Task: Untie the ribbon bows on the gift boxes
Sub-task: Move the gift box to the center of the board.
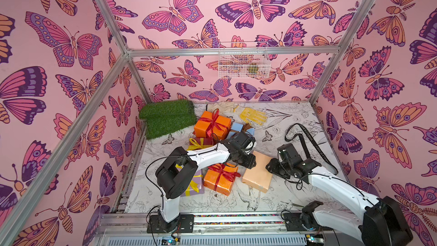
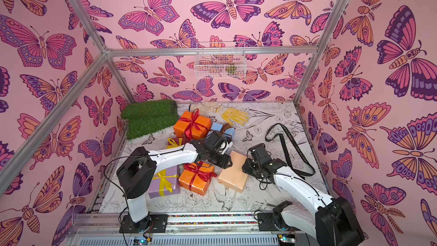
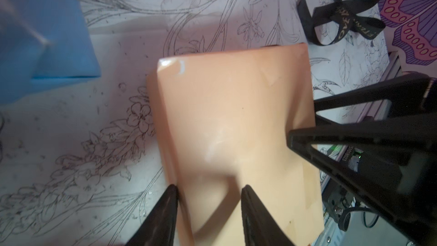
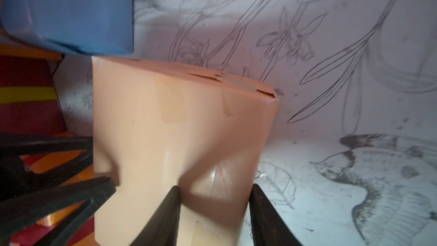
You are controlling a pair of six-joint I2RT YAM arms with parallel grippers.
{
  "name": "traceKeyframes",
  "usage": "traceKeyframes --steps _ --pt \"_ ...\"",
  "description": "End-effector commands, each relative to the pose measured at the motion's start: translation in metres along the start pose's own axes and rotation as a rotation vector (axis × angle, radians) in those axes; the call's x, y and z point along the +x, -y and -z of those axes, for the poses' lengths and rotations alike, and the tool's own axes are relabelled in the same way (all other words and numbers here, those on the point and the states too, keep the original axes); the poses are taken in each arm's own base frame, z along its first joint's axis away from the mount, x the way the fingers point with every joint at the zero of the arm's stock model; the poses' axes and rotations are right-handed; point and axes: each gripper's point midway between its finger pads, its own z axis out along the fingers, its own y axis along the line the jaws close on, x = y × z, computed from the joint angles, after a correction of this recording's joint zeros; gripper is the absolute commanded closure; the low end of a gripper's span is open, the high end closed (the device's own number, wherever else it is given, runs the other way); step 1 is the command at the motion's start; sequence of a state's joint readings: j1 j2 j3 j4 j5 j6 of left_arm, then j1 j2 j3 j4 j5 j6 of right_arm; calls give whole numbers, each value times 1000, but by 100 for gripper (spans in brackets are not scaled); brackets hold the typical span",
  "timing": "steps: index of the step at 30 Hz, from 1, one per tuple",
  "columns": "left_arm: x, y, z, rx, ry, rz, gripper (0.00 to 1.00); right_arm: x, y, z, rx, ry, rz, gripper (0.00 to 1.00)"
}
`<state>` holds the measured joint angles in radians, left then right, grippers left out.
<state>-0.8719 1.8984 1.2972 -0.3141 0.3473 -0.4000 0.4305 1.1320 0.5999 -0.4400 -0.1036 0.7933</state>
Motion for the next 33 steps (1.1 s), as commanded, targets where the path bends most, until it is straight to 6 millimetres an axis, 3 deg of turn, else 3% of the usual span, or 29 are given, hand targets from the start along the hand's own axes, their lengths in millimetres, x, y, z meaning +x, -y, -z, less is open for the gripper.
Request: traceKeyframes --steps 1,9,16,23,33 --pt "-26 27 -12 95 57 -26 54 -30 -6 1 -15 23 46 53" --pt "-98 15 -36 89 161 11 57 -91 -8 -9 25 1 87 54" --pt "-144 -3 -49 94 226 37 57 -147 -18 -38 17 -29 103 54" --pt "-155 -2 -59 120 231 66 58 -192 -17 -50 17 -32 103 54" --pt "-146 10 -66 109 220 45 55 -209 -8 -55 18 -55 115 54"
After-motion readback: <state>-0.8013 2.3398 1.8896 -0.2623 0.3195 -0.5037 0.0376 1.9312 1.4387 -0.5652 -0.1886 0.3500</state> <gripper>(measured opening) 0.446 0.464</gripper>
